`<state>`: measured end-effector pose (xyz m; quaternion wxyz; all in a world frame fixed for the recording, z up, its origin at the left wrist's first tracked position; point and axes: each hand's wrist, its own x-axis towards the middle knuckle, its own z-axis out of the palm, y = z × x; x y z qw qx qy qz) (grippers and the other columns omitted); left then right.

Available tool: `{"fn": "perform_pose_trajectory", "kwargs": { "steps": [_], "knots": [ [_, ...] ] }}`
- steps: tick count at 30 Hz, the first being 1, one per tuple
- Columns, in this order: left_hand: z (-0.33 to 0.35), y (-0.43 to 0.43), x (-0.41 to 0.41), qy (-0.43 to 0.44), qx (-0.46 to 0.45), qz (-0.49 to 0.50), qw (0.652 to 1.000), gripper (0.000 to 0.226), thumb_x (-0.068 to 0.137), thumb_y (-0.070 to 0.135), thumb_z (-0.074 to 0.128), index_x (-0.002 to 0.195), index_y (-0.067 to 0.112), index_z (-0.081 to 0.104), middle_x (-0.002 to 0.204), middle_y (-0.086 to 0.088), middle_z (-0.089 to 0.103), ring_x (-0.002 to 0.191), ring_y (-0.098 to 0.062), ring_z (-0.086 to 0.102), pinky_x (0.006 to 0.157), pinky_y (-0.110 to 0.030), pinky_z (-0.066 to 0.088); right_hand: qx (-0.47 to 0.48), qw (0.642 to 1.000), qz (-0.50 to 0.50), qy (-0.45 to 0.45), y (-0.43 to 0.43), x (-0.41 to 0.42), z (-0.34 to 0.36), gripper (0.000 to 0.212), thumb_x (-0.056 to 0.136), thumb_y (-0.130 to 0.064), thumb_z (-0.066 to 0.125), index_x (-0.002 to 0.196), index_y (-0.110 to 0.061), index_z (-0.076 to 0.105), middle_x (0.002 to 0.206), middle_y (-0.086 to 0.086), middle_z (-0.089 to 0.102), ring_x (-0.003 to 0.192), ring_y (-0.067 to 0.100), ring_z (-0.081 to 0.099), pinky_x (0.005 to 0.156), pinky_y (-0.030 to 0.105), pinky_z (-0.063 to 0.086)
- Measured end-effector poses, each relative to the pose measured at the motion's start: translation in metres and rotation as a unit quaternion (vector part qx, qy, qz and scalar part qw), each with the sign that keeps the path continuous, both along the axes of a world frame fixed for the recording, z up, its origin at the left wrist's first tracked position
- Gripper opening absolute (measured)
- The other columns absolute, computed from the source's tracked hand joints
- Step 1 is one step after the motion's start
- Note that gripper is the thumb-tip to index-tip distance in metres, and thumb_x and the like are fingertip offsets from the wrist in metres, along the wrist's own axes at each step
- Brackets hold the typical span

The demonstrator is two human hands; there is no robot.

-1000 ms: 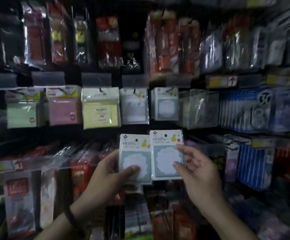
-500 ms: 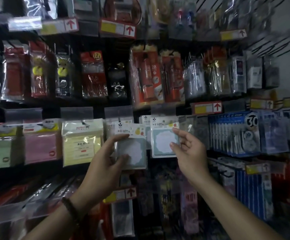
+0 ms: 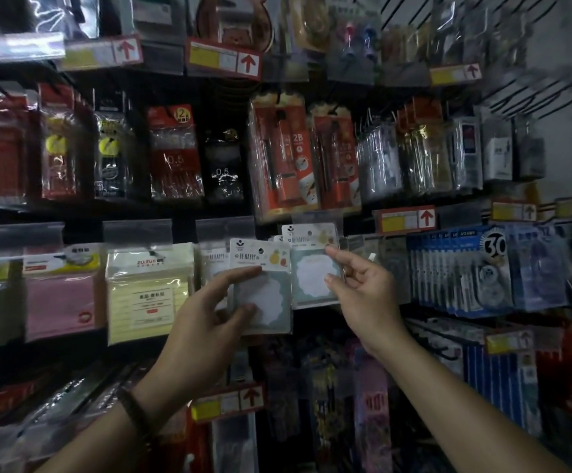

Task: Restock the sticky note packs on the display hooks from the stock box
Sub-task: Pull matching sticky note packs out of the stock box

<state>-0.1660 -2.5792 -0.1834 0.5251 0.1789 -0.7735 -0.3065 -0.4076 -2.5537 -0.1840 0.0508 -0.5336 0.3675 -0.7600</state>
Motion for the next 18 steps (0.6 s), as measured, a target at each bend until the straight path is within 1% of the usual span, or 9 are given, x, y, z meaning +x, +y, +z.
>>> {"fn": "perform_pose_trajectory", "kwargs": {
  "steps": [2, 4, 6, 10, 12, 13, 14, 16, 18],
  "knots": [
    [0.001, 0.001, 0.000, -0.002, -0.006, 0.000, 1.000, 0.047, 0.103, 0.013, 0.063, 0.137, 0.045, 0.063, 0.141, 0.013, 0.062, 0.104, -0.012, 0.077, 0.078, -0.031, 0.067, 0.020, 1.000, 0.002, -0.009, -0.001, -0.003, 0.002, 0.046, 0.094, 0.006, 0.071, 0.122, -0.030, 0.076, 0.126, -0.015, 0.074, 0.119, -0.004, 0.067, 0.099, 0.020, 0.057],
    [0.002, 0.001, 0.000, 0.000, -0.007, 0.002, 1.000, 0.047, 0.102, 0.013, 0.064, 0.137, 0.045, 0.064, 0.141, 0.011, 0.063, 0.104, -0.012, 0.077, 0.077, -0.031, 0.067, 0.037, 0.998, 0.022, -0.037, -0.002, -0.005, 0.005, 0.047, 0.092, 0.010, 0.070, 0.121, -0.027, 0.077, 0.123, -0.007, 0.077, 0.114, 0.005, 0.073, 0.096, 0.029, 0.061],
    [0.003, 0.002, 0.001, 0.005, -0.009, 0.003, 1.000, 0.047, 0.102, 0.012, 0.064, 0.136, 0.043, 0.065, 0.140, 0.010, 0.064, 0.103, -0.012, 0.078, 0.077, -0.030, 0.067, 0.046, 0.997, 0.034, -0.053, -0.001, -0.005, 0.008, 0.048, 0.091, 0.012, 0.070, 0.122, -0.024, 0.077, 0.121, -0.004, 0.078, 0.108, 0.008, 0.075, 0.091, 0.032, 0.064],
    [0.003, 0.001, 0.003, 0.008, -0.001, -0.002, 1.000, 0.046, 0.102, 0.008, 0.064, 0.135, 0.041, 0.067, 0.134, 0.011, 0.069, 0.101, -0.012, 0.078, 0.077, -0.030, 0.066, 0.051, 0.998, 0.013, -0.034, 0.000, -0.005, 0.013, 0.047, 0.091, 0.010, 0.070, 0.125, -0.022, 0.075, 0.125, -0.012, 0.074, 0.099, -0.001, 0.075, 0.077, 0.020, 0.061],
    [0.003, 0.001, 0.005, 0.001, 0.004, 0.003, 1.000, 0.046, 0.102, 0.008, 0.064, 0.135, 0.040, 0.067, 0.130, 0.011, 0.069, 0.099, -0.010, 0.078, 0.075, -0.030, 0.066, 0.054, 0.998, -0.028, 0.005, -0.001, -0.006, 0.012, 0.047, 0.091, 0.006, 0.070, 0.128, -0.023, 0.074, 0.132, -0.013, 0.072, 0.109, -0.002, 0.071, 0.082, 0.015, 0.058],
    [0.003, 0.000, 0.006, -0.008, 0.000, 0.011, 1.000, 0.046, 0.102, 0.009, 0.063, 0.136, 0.041, 0.066, 0.128, 0.013, 0.068, 0.099, -0.008, 0.078, 0.074, -0.029, 0.066, 0.058, 0.997, -0.047, 0.023, -0.003, -0.005, 0.012, 0.047, 0.092, 0.005, 0.070, 0.130, -0.023, 0.073, 0.135, -0.014, 0.070, 0.113, -0.005, 0.067, 0.082, 0.008, 0.054],
    [0.003, 0.000, 0.007, -0.016, -0.002, 0.015, 1.000, 0.046, 0.103, 0.010, 0.063, 0.137, 0.041, 0.065, 0.127, 0.015, 0.067, 0.099, -0.006, 0.077, 0.074, -0.028, 0.066, 0.064, 0.996, -0.055, 0.025, -0.005, -0.004, 0.012, 0.048, 0.092, 0.004, 0.069, 0.132, -0.022, 0.073, 0.136, -0.015, 0.069, 0.111, -0.010, 0.064, 0.077, 0.003, 0.050],
    [0.003, 0.001, 0.008, -0.026, -0.002, 0.015, 1.000, 0.046, 0.103, 0.011, 0.062, 0.138, 0.041, 0.063, 0.126, 0.017, 0.066, 0.099, -0.004, 0.077, 0.075, -0.027, 0.066, 0.079, 0.996, -0.052, 0.008, -0.013, -0.003, 0.014, 0.048, 0.093, 0.004, 0.068, 0.136, -0.019, 0.071, 0.139, -0.013, 0.068, 0.093, -0.021, 0.062, 0.065, 0.000, 0.047],
    [0.001, -0.001, 0.009, -0.031, -0.003, 0.016, 0.999, 0.046, 0.103, 0.011, 0.062, 0.139, 0.040, 0.063, 0.129, 0.013, 0.067, 0.101, -0.006, 0.077, 0.077, -0.027, 0.066, 0.085, 0.994, -0.073, 0.008, -0.022, -0.003, 0.013, 0.048, 0.094, 0.003, 0.068, 0.137, -0.020, 0.070, 0.142, -0.010, 0.067, 0.079, -0.018, 0.064, 0.057, 0.006, 0.051]
  ]
}}
